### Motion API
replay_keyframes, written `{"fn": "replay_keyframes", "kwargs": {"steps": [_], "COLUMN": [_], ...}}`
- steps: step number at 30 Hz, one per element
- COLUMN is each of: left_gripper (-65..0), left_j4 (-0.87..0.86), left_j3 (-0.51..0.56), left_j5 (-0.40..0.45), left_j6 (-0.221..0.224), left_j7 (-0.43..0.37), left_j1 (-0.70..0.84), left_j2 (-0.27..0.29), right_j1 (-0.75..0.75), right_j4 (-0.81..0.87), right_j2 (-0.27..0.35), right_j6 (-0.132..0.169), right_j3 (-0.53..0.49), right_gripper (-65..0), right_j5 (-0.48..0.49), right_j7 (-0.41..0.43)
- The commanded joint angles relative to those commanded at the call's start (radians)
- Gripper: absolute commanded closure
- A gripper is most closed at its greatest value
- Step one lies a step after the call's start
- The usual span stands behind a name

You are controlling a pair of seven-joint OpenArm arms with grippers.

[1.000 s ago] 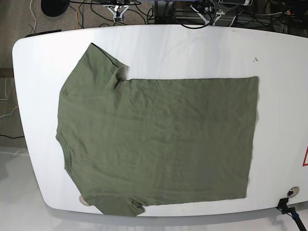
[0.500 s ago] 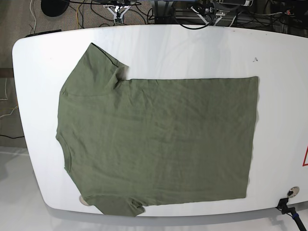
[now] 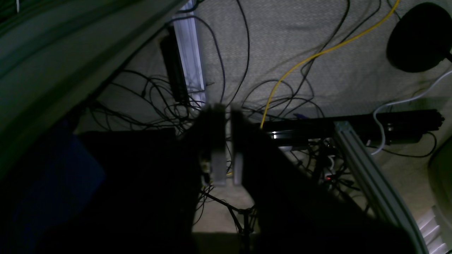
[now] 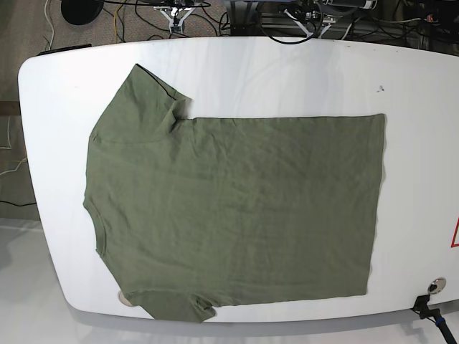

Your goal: Fold the T-shirt properly

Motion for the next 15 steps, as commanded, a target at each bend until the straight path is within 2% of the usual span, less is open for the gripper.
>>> {"fn": "replay_keyframes", "kwargs": {"steps": [4,8,9,15], "left_gripper": [0.0,0.0,0.0,0.0], "left_j4": [0.002,0.003,0.015,0.015], "left_j3": [0.000,0.000,0.005,0.002], "left_j5": [-0.002,-0.005,0.000,-0.002], "left_j6": [-0.001,-0.002,0.000,0.000], "left_j7": [0.009,-0.003,0.011,0.010], "left_j1": [0.000,0.005,0.010,0.020], "left_j2": [-0.003,-0.009,-0.005,-0.007], "right_j1": [0.000,-0.005,-0.001,-0.004], "right_j4": [-0.011,-0.027,-0.013,-0.012], "right_j2": [0.002,0.009,0.001,0.002], "right_j6": [0.001,-0.002,0.019,0.028], "right_j3": [0.003,-0.008,0.003,0.008], "right_gripper": [-1.5,-1.7,-1.6,-1.4], "right_j5": [0.003,0.001,0.002,0.003], "right_j7": [0.033,0.158,0.083,0.101]}}
